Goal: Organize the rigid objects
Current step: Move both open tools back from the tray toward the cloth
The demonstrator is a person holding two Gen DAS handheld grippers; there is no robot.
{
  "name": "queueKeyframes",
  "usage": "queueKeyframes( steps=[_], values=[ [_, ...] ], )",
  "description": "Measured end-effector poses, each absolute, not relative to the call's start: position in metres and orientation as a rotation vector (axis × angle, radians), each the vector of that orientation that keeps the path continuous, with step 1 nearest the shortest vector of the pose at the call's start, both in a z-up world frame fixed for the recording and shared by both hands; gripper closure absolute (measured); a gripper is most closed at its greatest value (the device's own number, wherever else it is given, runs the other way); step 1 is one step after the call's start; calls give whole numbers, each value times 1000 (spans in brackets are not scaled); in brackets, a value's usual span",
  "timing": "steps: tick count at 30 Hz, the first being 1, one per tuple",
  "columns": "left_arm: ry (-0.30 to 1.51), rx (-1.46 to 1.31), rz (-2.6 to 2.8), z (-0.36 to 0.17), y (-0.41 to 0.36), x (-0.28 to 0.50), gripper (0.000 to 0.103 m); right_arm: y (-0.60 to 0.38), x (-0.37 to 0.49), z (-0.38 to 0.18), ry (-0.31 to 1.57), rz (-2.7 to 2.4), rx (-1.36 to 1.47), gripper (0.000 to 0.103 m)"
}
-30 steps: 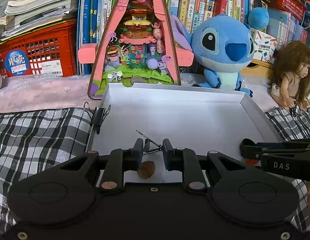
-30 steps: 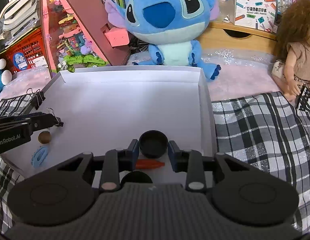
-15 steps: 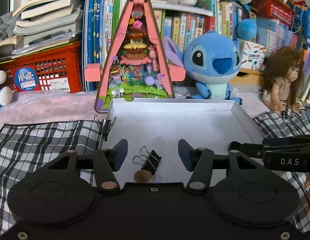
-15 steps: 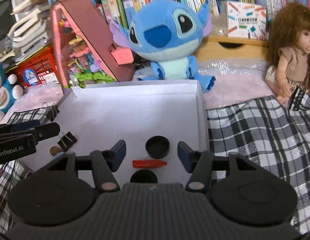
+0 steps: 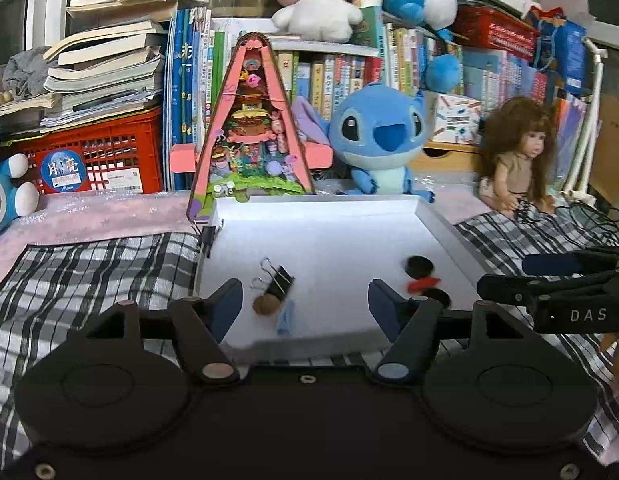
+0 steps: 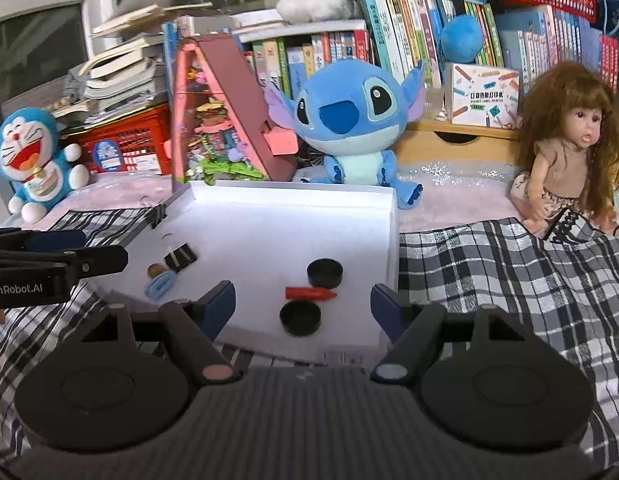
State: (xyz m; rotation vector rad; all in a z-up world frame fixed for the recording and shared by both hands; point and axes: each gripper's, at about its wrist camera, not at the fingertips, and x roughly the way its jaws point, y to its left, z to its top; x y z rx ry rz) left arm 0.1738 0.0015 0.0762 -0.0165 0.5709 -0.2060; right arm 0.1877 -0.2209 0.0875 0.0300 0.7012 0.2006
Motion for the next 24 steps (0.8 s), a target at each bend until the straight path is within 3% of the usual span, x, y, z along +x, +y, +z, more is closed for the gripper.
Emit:
queueKeyframes(
  steps=[24],
  values=[
    [583, -37, -180, 35, 20, 76, 31, -219, 81, 71, 627, 226, -51, 17]
  ],
)
